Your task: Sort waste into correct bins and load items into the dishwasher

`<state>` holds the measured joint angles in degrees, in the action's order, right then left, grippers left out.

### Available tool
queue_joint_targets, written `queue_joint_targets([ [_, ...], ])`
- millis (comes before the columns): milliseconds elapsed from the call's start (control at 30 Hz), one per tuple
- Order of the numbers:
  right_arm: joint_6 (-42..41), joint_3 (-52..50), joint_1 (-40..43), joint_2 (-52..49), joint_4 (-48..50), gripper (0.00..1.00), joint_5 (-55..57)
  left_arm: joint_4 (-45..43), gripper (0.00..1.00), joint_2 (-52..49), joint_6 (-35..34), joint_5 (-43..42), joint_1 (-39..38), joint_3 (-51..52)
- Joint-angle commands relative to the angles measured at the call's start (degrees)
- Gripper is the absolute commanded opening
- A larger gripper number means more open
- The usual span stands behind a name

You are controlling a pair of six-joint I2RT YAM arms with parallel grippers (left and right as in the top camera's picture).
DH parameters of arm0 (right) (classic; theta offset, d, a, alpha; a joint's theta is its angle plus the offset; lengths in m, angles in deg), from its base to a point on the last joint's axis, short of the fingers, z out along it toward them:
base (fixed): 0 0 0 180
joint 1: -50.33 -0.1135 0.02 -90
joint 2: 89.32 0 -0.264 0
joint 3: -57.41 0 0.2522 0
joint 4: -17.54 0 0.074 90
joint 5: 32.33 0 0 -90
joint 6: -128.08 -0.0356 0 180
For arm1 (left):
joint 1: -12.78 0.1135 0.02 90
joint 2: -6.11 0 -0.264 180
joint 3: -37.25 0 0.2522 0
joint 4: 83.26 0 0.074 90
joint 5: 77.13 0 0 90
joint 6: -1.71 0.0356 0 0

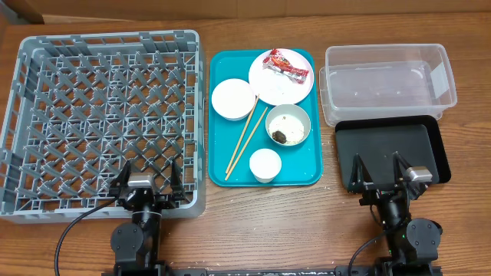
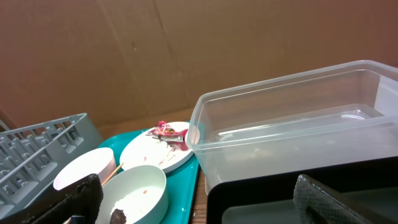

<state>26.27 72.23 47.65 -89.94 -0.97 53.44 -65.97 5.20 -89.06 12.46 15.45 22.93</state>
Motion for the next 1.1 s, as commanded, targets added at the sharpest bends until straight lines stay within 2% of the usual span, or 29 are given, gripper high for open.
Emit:
queue_joint_targets([
  [0, -0.24, -0.61, -0.26, 0.46, 0.33, 1.0, 0.28, 0.68, 1.0, 0.61, 2.25, 2.25, 0.15, 0.28],
  [333, -0.24, -0.59, -0.26, 0.46, 0.81, 1.0, -2.62, 0.7, 1.0, 0.61, 1.81, 0.02, 0.15, 0.28],
  [667, -0.2, 1.77, -0.26, 0.46, 0.87, 1.0, -6.43, 0.09, 1.0, 0.59, 1.86, -8.66, 0.15, -0.76],
  [900, -0.2, 9.14, -0.26, -0.83, -1.25, 1.0, -9.9, 2.86, 1.0, -1.6, 1.86, -8.74, 0.15, -9.01],
  [1067, -0.09, 18.23, -0.26, -6.99, -2.25, 1.0, -12.37, 6.4, 1.0, -10.47, 2.01, -9.73, 0.15, -20.35],
])
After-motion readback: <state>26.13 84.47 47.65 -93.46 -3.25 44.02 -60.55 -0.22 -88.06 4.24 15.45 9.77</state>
